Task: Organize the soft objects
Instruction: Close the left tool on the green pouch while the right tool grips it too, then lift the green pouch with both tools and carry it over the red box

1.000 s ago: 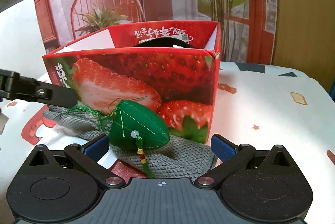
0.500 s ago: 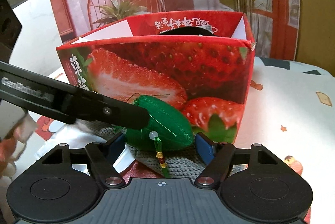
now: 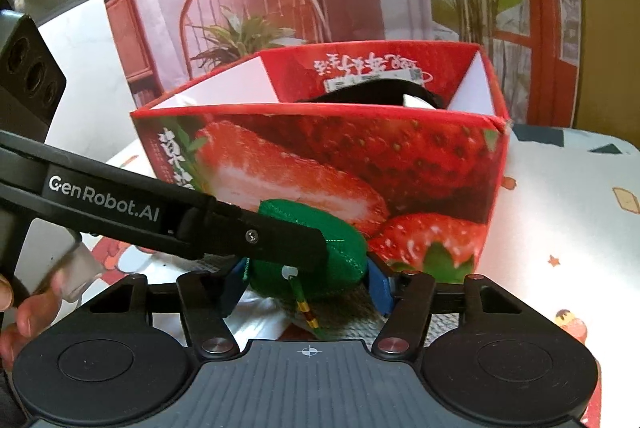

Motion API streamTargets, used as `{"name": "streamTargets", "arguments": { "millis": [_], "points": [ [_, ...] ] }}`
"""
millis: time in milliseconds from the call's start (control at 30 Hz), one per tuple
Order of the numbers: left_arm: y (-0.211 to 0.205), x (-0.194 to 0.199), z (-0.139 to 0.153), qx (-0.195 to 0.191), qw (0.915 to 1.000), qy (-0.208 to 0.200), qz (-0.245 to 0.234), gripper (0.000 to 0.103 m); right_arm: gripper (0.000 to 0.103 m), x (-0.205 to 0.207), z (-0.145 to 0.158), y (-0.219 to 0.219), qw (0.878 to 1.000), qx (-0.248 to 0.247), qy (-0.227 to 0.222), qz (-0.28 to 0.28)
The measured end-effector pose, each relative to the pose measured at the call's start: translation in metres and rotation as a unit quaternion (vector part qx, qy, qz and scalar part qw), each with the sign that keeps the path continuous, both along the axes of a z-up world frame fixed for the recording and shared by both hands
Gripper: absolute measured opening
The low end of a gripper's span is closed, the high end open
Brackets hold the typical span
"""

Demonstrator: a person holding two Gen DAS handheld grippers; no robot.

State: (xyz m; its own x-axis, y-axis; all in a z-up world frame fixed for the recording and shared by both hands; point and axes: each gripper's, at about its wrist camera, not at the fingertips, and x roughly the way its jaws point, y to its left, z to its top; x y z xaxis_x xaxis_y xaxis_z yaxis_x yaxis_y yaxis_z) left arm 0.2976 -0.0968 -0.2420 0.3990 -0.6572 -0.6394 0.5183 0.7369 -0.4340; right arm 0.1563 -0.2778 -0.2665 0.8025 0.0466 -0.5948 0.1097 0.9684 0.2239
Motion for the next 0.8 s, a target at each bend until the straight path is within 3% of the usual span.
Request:
{"name": "streamTargets", "arguments": {
  "millis": [233,800],
  "points": [
    [0.015,-0.008,0.018,-0.018,0.9996,-0.013,0.02,0.052,0.057,0.002,0.016,0.012,1.0,-0.016,-0.014,0.012],
    [0.04,-0.008,0.088,-0.045,0.9934,-0.094,0.046,0.052,0.057,0.025,0.086,0.027,0.994,-0.063,-0.076,0.051]
  ]
}}
